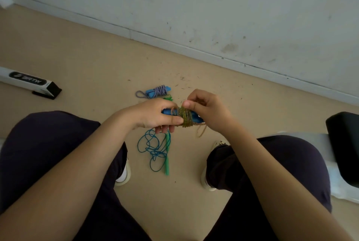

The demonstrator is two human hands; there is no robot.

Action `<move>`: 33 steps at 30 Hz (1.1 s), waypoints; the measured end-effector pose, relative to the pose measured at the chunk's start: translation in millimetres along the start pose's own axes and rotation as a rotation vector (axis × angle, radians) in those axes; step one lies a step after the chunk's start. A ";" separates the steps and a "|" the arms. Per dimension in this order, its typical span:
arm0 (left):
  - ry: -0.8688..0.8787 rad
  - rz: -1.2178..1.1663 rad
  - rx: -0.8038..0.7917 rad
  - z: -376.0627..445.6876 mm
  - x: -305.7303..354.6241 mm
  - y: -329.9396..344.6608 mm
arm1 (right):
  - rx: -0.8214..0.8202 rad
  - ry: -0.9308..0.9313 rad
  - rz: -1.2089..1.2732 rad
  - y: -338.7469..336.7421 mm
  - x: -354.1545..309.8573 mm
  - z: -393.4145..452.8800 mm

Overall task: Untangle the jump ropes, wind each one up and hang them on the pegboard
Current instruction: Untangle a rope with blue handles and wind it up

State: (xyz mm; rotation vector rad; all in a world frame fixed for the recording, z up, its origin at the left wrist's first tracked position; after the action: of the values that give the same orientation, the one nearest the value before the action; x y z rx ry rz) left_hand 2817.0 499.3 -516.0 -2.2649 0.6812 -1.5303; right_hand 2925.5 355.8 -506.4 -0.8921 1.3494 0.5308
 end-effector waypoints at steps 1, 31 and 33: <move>0.002 -0.032 -0.033 0.2 -0.8 -0.3 | 0.005 -0.013 0.006 1.5 -1.1 -0.1; -0.021 -0.231 0.174 4.1 11.2 18.9 | 0.068 0.028 0.066 3.7 -5.2 -0.4; -0.023 -0.219 0.180 4.1 10.3 18.6 | 0.066 0.044 0.034 1.5 -5.7 -0.4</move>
State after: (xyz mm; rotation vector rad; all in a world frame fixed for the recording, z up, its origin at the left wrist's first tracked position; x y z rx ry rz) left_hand 2820.2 478.2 -519.1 -2.2753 0.2819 -1.5884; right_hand 2923.0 357.3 -501.3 -0.8321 1.4160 0.4927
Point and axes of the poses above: each hand's wrist, its own z-axis towards the middle knuckle, its own y-axis out of the palm, x = y × z, the point moved 2 cm from there along z, towards the middle knuckle, and after that the axes turned 13 degrees about z, right-handed, at the moved point
